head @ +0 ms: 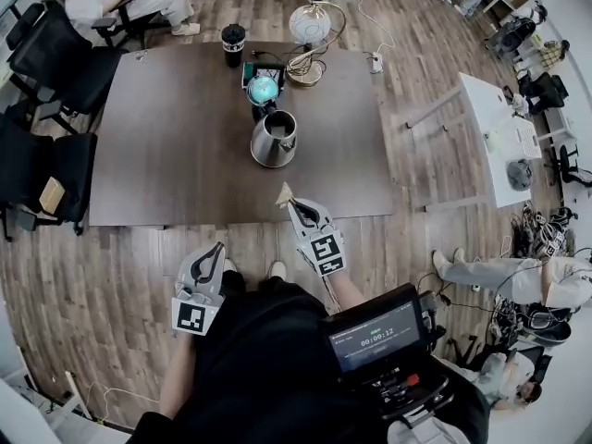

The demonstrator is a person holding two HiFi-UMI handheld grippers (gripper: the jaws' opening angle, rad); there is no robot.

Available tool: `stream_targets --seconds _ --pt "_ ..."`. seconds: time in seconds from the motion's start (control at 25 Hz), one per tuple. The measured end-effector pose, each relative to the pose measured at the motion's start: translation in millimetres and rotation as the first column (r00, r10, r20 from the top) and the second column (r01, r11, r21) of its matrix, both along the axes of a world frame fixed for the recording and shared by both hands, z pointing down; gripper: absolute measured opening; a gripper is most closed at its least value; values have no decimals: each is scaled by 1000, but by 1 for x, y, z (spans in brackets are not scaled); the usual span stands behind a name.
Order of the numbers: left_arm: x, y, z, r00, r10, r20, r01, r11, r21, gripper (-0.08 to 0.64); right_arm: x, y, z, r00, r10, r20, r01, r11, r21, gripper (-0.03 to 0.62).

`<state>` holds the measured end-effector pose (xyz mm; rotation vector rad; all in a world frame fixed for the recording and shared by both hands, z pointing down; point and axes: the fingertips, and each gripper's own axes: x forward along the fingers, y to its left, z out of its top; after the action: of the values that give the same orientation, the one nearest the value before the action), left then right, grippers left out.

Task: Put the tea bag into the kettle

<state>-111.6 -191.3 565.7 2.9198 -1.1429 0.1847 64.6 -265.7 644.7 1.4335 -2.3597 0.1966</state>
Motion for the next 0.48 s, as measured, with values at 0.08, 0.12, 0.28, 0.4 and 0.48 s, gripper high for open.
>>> stream_targets --seconds 0.08,0.12,0.28,0.4,0.48 --pt "3 -5 -1 1000 9 -11 -9 1000 3 0 -1 5 -10 1000 8 15 -8 1000 15 8" --pt "4 -7 -2 1000 13 -16 -13 1000 6 0 -2 8 -14 1000 12 23 -12 1000 20 9" --pt "6 -15 -3 999 40 -30 -39 999 16 1 -6 19 -31 997 37 60 -40 998 49 8" --pt "11 -15 1 996 76 -35 -76 997 4 0 -8 34 -43 994 61 92 -67 996 66 9" --pt "13 -16 2 995 93 -42 -94 996 -3 0 -10 42 -48 990 77 116 -86 994 73 8"
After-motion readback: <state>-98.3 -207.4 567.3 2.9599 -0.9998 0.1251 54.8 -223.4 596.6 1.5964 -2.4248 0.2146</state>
